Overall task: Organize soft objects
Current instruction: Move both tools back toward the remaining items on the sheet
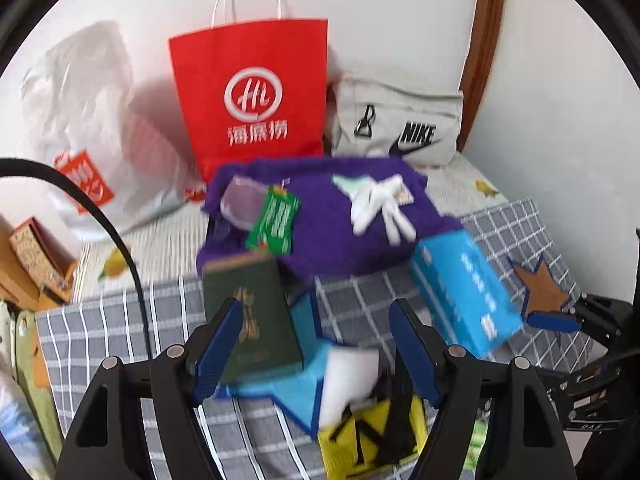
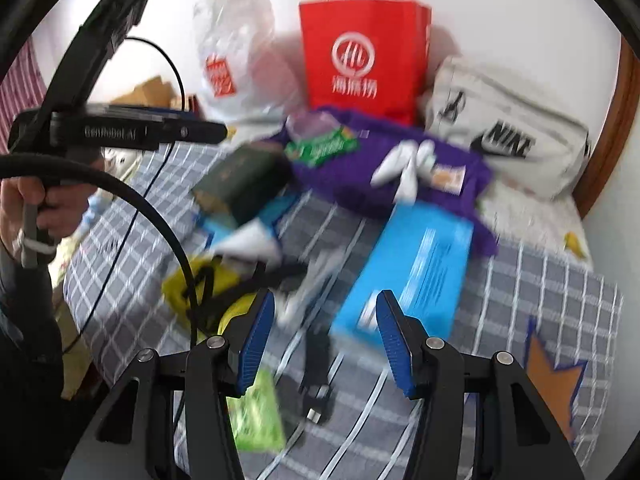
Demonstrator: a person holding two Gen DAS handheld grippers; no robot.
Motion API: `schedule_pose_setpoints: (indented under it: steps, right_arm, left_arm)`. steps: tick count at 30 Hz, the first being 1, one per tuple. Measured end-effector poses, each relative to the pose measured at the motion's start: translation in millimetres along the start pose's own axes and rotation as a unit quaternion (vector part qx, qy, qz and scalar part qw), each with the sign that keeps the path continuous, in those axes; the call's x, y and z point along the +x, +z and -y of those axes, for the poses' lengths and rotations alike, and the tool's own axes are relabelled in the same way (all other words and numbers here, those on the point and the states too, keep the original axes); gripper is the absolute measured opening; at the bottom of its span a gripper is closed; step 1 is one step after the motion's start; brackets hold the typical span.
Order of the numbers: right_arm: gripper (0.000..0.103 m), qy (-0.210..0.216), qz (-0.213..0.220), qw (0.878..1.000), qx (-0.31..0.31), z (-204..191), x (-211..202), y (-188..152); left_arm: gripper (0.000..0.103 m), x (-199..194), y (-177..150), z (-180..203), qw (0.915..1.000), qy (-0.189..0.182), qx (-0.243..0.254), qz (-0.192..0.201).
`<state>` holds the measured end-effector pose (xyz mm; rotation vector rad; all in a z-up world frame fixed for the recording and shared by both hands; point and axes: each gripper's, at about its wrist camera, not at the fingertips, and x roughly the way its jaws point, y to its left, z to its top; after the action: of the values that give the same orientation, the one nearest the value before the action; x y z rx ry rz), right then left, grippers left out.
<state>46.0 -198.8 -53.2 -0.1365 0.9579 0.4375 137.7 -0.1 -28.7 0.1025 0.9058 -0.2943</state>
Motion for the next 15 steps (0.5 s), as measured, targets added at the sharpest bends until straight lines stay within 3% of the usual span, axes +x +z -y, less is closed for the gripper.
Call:
schedule_pose_setpoints:
  steps: [3,7,15]
  right_arm:
    - [0.049,0.003,-0.027,1.000,0.004,-4,15,-30]
    - [0.035,-0.003,-0.064,0.998,0.009,-3,45,-50]
    - [0.035,-0.012,-0.083,0.996,-0.008,-7,83,-47]
  left_arm:
    - [0.074,2,-26,-1,0.9998,-0.005,-0.015,-0.013]
    - [0.074,3,-51,-2,0.9989,-0.019,-0.036,-0.023]
    - [0.074,1,-77,0,0.9978,-0.033,-0.048,-0.031]
